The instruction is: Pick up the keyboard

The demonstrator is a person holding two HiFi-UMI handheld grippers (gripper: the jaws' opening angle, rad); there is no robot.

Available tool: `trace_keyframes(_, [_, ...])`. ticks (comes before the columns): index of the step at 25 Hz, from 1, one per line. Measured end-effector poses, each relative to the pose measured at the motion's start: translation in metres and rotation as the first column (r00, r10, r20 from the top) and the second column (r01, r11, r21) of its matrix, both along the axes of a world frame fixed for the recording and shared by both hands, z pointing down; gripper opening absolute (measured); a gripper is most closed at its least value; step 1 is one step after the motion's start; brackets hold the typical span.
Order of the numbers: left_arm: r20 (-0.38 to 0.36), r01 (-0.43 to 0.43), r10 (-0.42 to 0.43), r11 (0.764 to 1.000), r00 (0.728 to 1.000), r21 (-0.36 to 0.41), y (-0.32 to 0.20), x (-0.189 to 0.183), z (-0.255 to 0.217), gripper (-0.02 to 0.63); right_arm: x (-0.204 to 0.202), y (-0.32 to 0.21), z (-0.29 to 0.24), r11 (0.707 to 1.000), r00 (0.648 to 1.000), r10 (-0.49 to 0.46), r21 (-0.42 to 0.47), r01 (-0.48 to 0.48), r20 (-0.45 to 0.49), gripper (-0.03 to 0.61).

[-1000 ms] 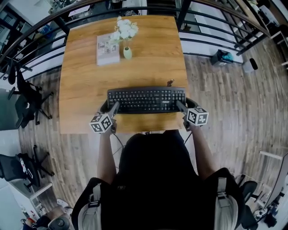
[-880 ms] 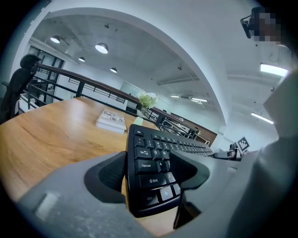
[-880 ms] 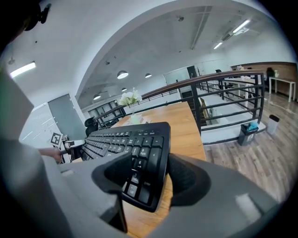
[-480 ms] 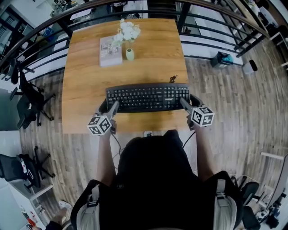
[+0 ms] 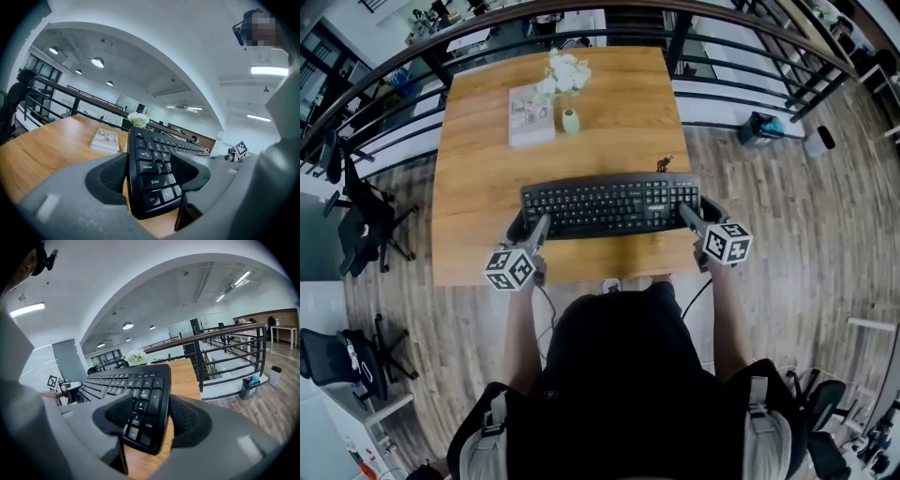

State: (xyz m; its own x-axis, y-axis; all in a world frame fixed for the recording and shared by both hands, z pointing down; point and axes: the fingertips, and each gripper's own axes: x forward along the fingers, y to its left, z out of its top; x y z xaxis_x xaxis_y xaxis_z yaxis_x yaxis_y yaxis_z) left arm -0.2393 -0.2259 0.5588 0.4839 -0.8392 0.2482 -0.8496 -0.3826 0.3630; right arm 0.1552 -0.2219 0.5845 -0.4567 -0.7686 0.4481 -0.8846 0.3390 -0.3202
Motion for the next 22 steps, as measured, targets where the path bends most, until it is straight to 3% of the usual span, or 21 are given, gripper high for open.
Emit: trace_keyframes(22, [-0.010,0.012,-0.011,1.000,1.000,0.025,0.007,0.002,-0.021,0.298,0.000,-0.006,-0.034,0.998,0.999,-0.032,0.045,0.034,-0.037,0.241])
